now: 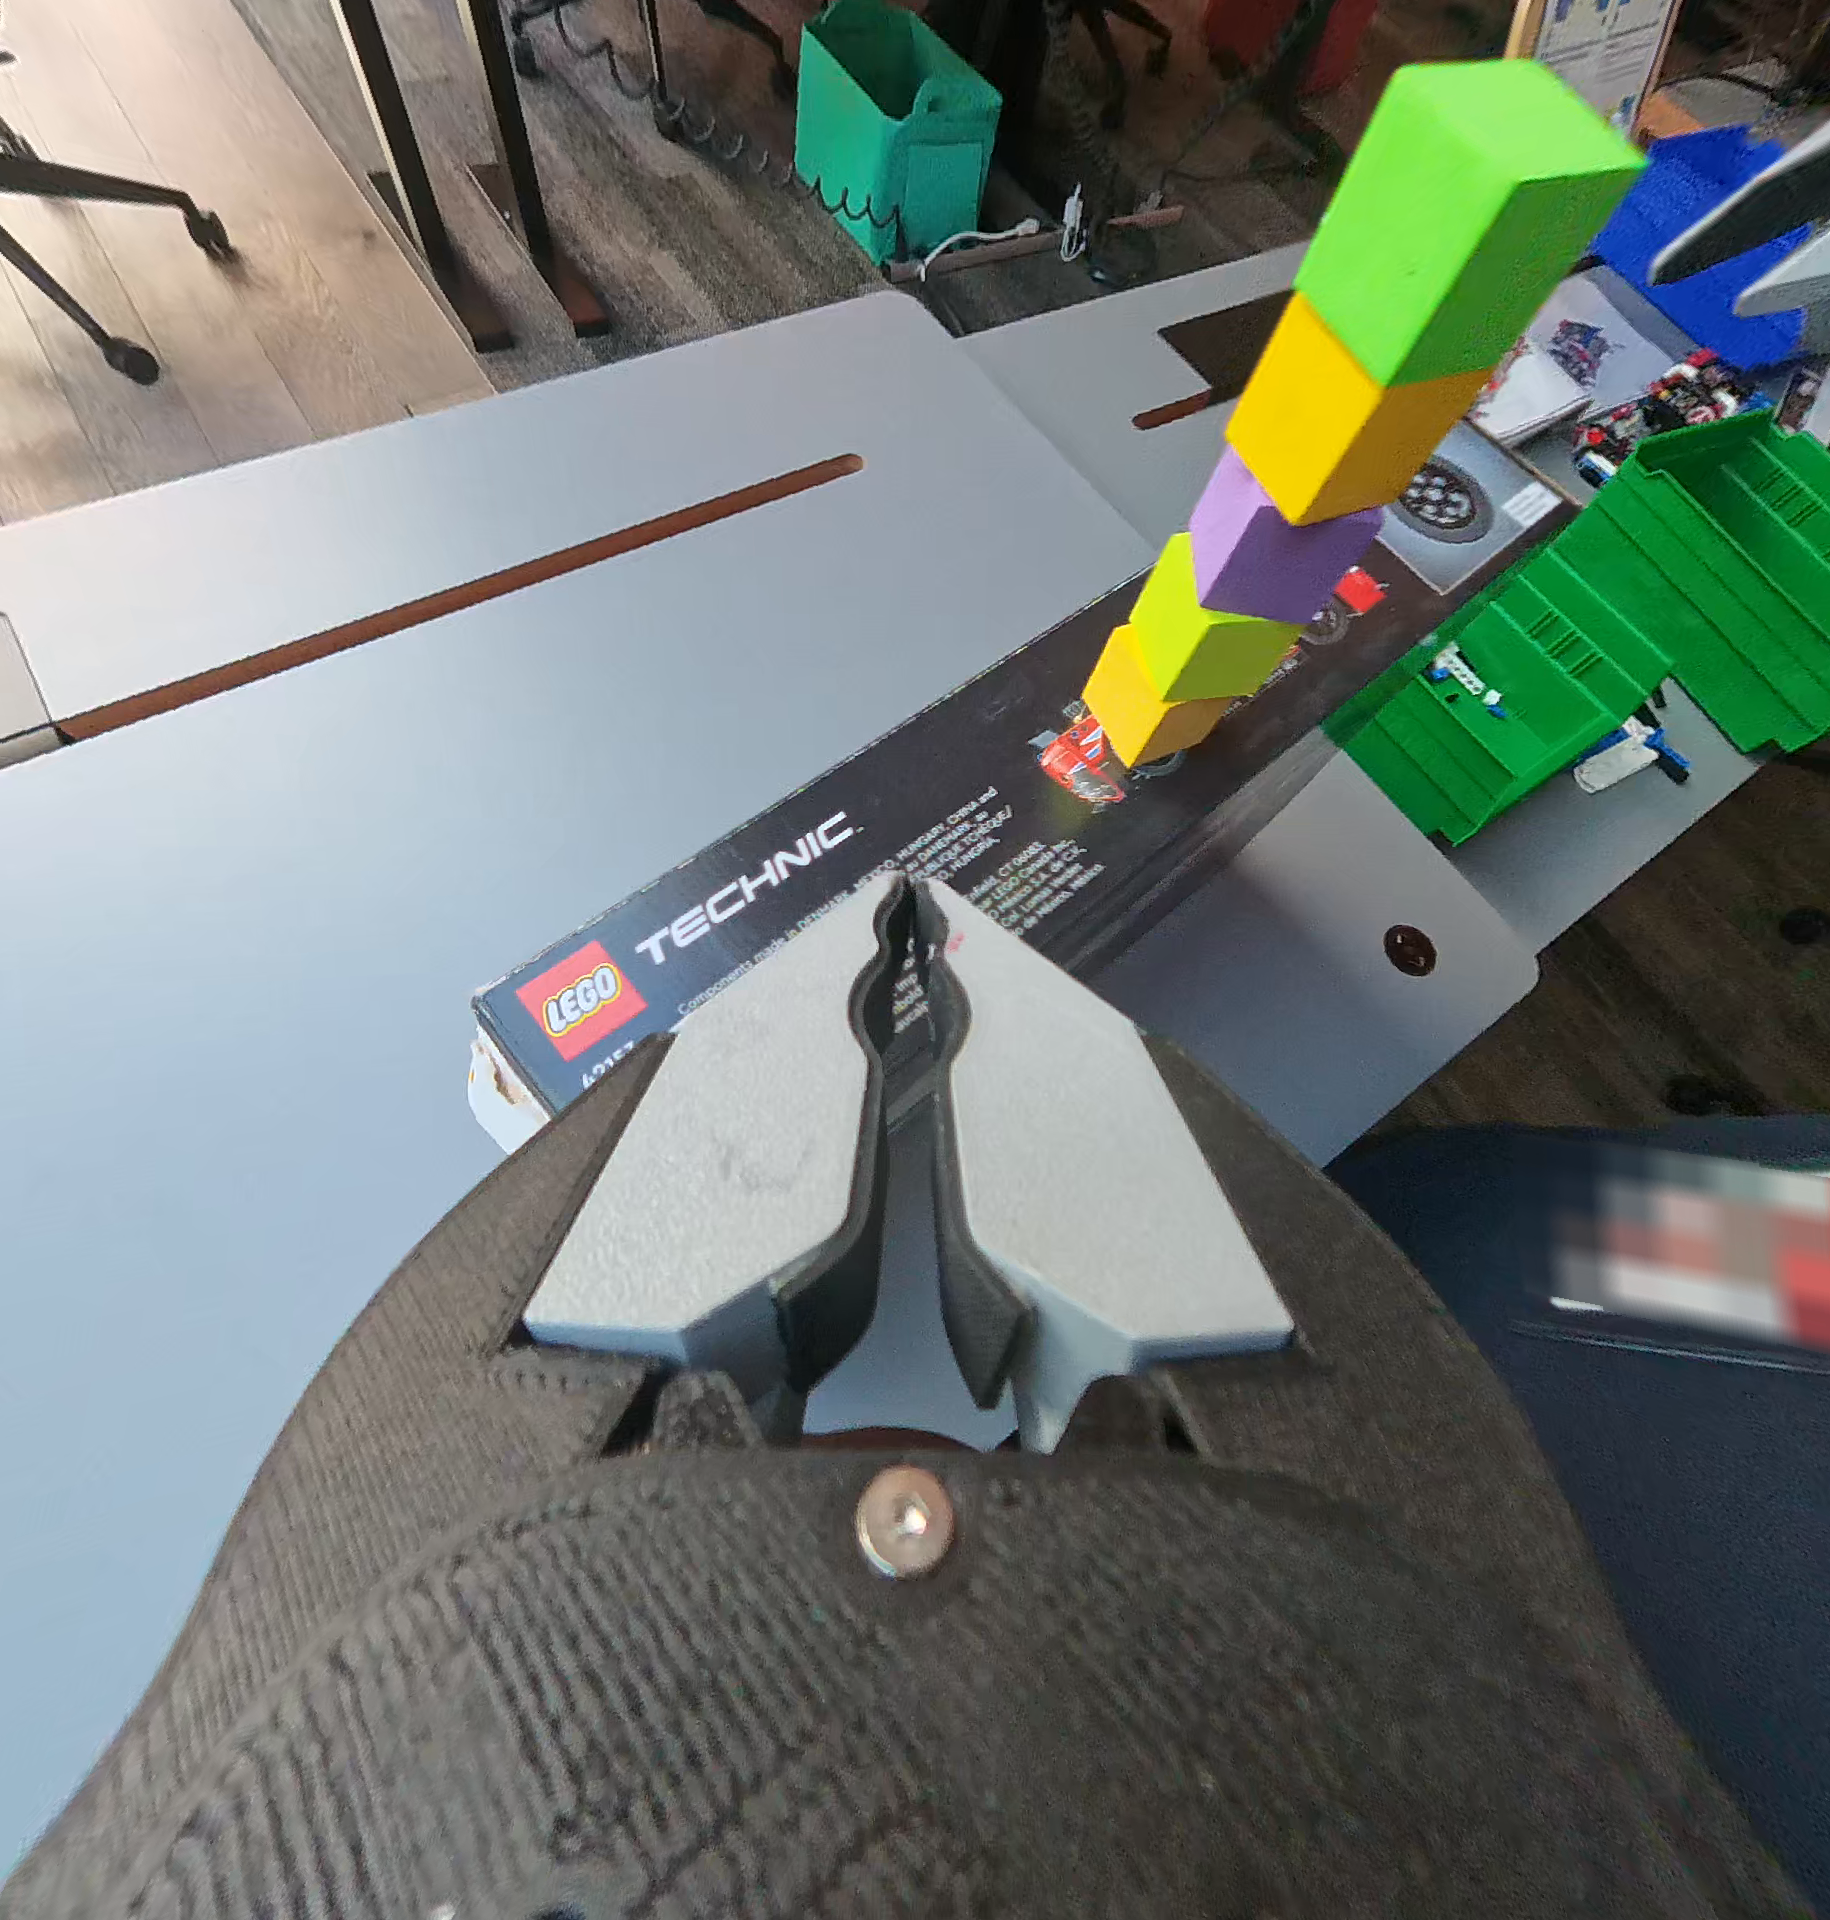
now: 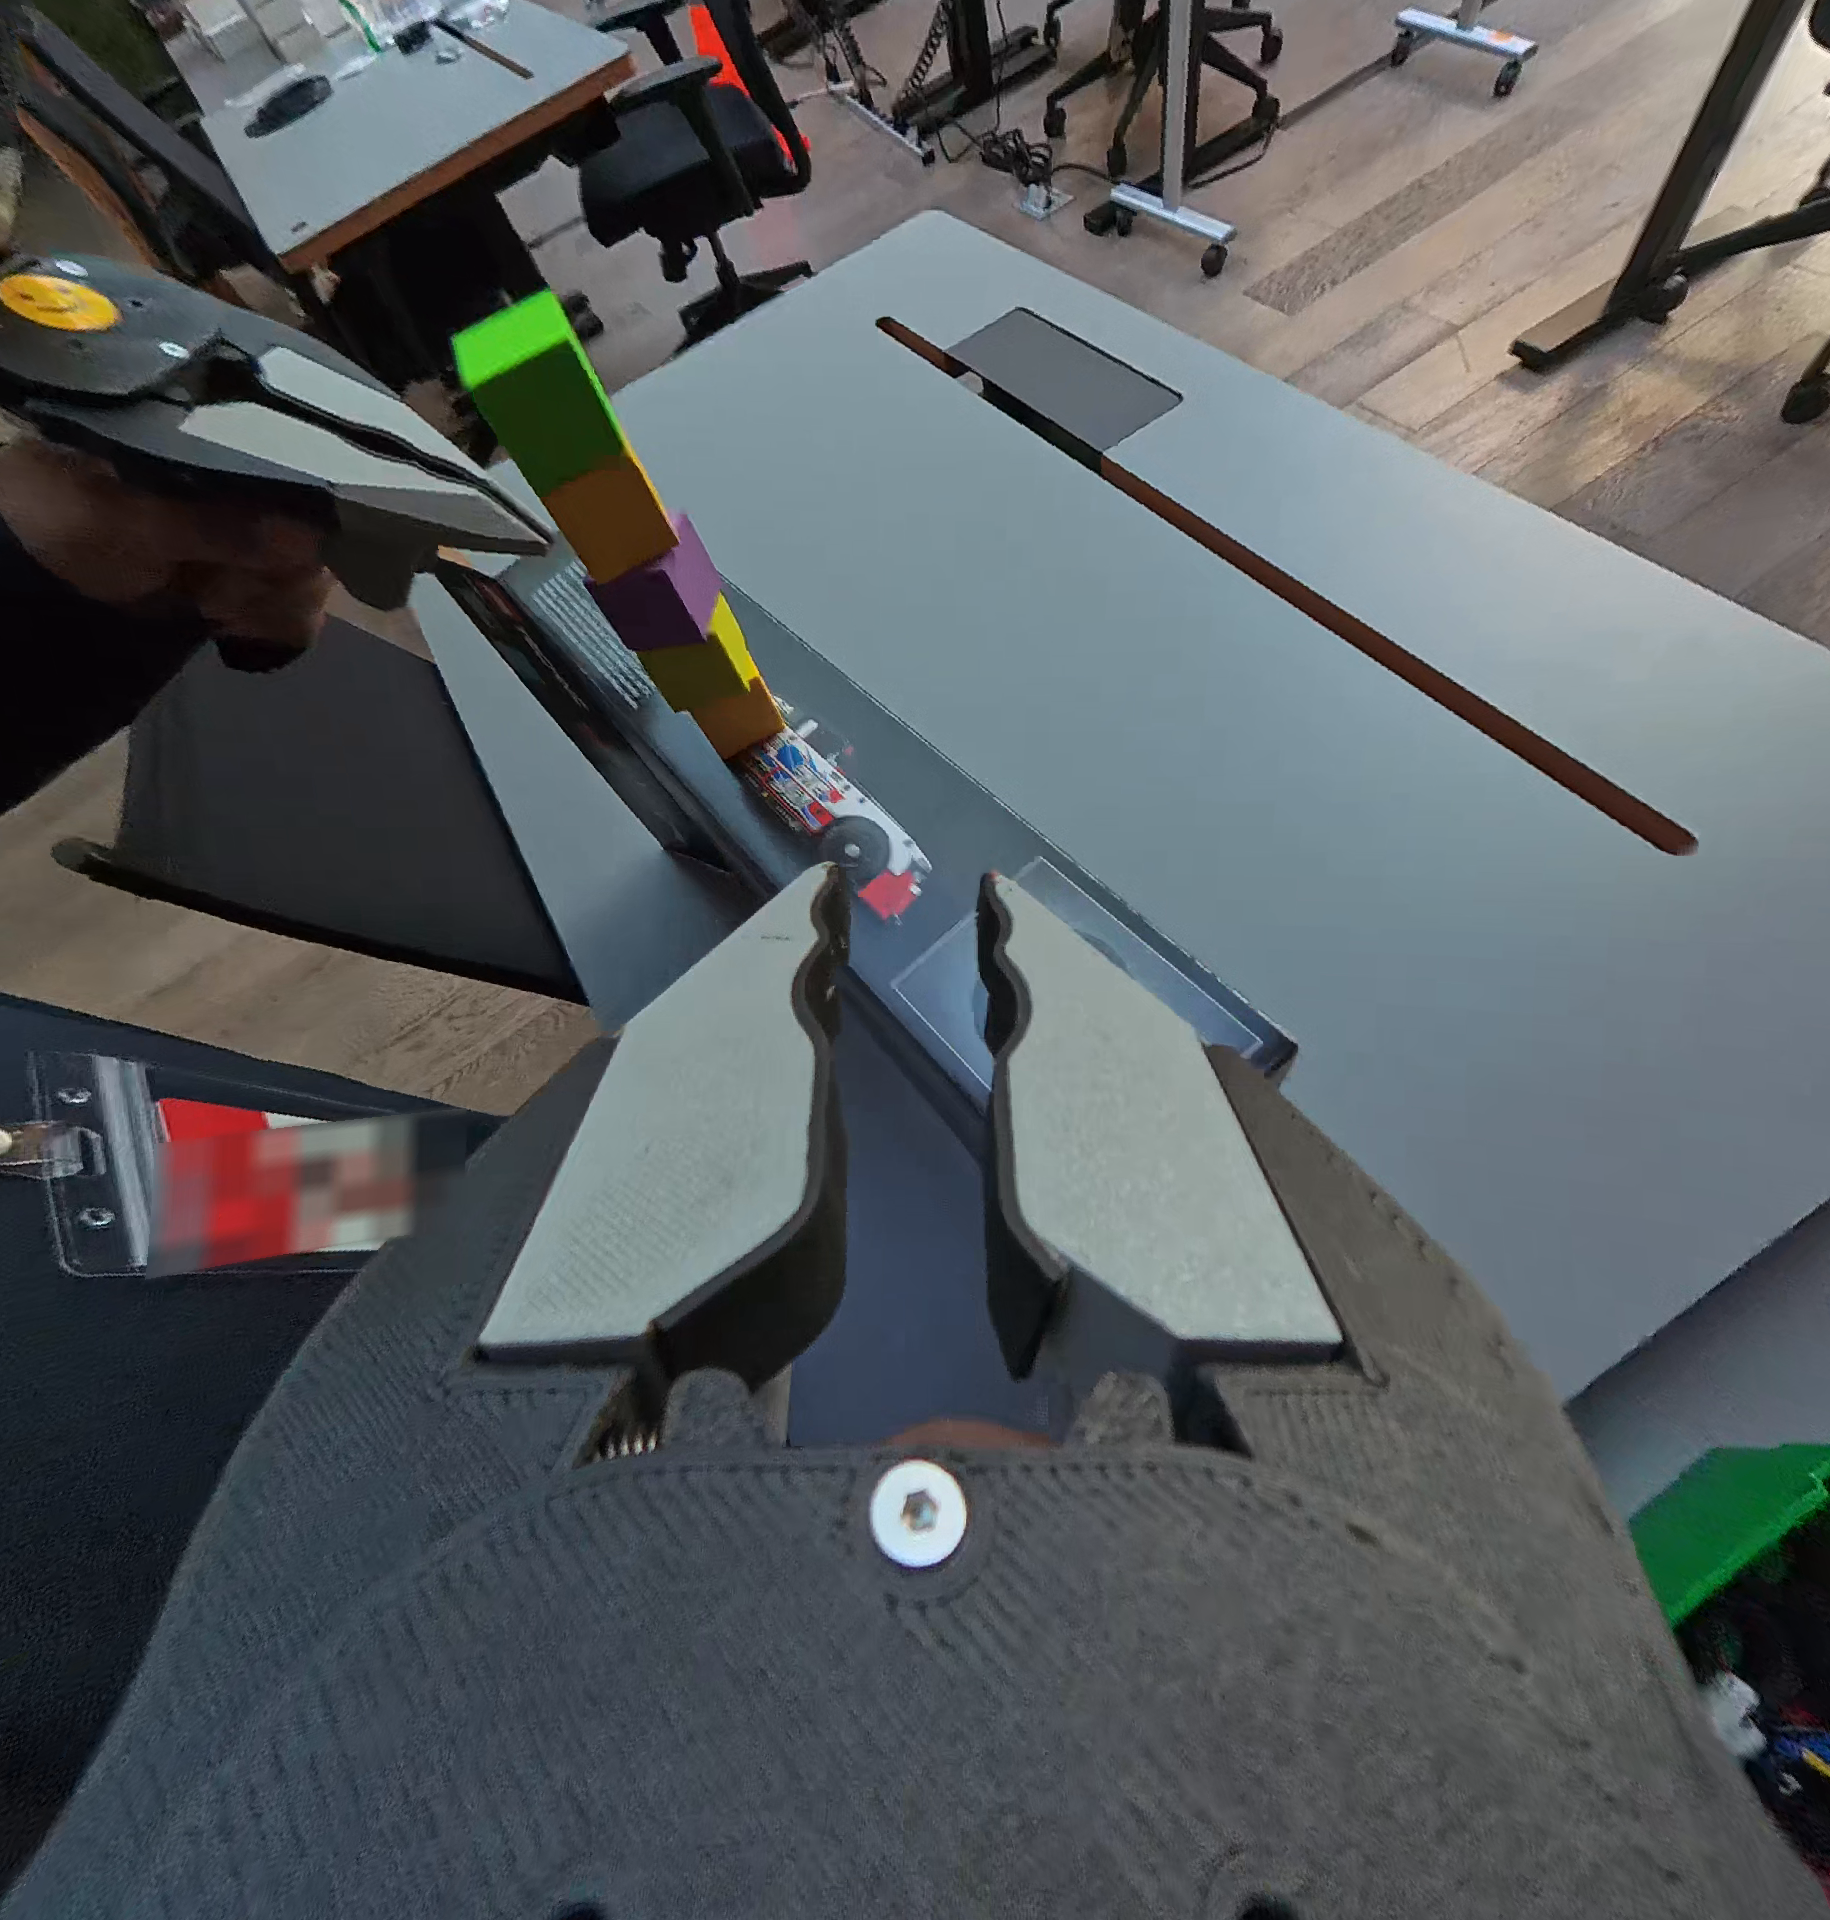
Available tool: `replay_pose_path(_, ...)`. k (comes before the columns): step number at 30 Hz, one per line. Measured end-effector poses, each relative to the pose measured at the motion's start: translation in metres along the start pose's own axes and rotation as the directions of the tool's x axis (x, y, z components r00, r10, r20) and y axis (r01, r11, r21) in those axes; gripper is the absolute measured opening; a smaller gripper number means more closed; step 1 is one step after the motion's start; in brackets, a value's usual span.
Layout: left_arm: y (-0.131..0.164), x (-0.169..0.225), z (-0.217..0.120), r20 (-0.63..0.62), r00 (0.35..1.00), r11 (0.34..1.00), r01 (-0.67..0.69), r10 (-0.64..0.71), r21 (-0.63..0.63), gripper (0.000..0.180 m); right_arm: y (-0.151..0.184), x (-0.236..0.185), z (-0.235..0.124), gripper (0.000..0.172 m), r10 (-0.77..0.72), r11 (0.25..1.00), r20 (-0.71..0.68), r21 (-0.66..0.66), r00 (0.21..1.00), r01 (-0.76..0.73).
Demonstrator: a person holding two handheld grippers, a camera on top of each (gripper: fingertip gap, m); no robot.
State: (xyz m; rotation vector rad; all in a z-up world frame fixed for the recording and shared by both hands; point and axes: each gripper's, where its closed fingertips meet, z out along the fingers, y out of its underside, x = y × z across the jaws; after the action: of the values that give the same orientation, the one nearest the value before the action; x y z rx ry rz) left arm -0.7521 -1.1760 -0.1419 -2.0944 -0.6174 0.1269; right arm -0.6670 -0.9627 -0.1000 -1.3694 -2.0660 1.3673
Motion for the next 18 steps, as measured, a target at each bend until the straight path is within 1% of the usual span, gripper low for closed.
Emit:
replay_pose_path(1, 0.002, -0.004, 0.003, 0.016, 1.000, 1.000, 0.002, -0.002, -0.015, 0.000, 0.006, 0.012, -0.002, 0.008, -0.005, 1.000, -0.068, -0.024, 0.998, 0.003)
replay_pose_path(2, 0.003, -0.010, 0.005, 0.040, 0.999, 1.000, 0.004, -0.003, -0.027, 0.000, 0.009, 0.032, -0.009, 0.003, -0.009, 0.999, -0.191, -0.032, 0.982, 0.003)
replay_pose_path(3, 0.003, -0.014, 0.007, 0.055, 0.998, 0.999, 0.007, -0.005, -0.034, 0.000, 0.008, 0.051, -0.019, 0.001, -0.005, 1.000, -0.302, -0.017, 0.953, 0.000)
replay_pose_path(4, 0.003, -0.018, 0.008, 0.064, 0.998, 0.999, 0.017, -0.015, -0.038, 0.000, 0.006, 0.065, -0.032, 0.001, 0.011, 1.000, -0.376, 0.010, 0.927, -0.008)
replay_pose_path(7, 0.006, -0.028, 0.011, 0.077, 0.996, 0.997, 0.052, -0.048, -0.054, 0.000, 0.001, 0.104, -0.075, 0.001, 0.054, 0.997, -0.568, 0.071, 0.821, -0.016)
replay_pose_path(8, 0.007, -0.033, 0.011, 0.094, 0.994, 0.997, 0.055, -0.049, -0.062, 0.000, 0.000, 0.113, -0.087, 0.001, 0.052, 0.997, -0.611, 0.077, 0.790, -0.006)
replay_pose_path(9, 0.007, -0.039, 0.011, 0.114, 0.992, 0.996, 0.056, -0.048, -0.071, 0.000, 0.001, 0.117, -0.096, 0.001, 0.044, 0.997, -0.630, 0.076, 0.776, 0.005)
replay_pose_path(11, 0.006, -0.046, 0.009, 0.134, 0.990, 0.995, 0.056, -0.044, -0.082, 0.000, 0.006, 0.116, -0.101, 0.001, 0.026, 0.998, -0.600, 0.055, 0.800, 0.009)
replay_pose_path(13, 0.003, -0.050, 0.009, 0.136, 0.989, 0.994, 0.067, -0.055, -0.082, 0.000, 0.017, 0.115, -0.102, 0.001, 0.029, 1.000, -0.574, 0.026, 0.818, -0.017)
replay_pose_path(18, -0.002, -0.045, 0.019, 0.107, 0.992, 0.992, 0.074, -0.063, -0.102, 0.000, 0.038, 0.097, -0.085, 0.002, 0.063, 0.998, -0.484, 0.020, 0.873, -0.062)
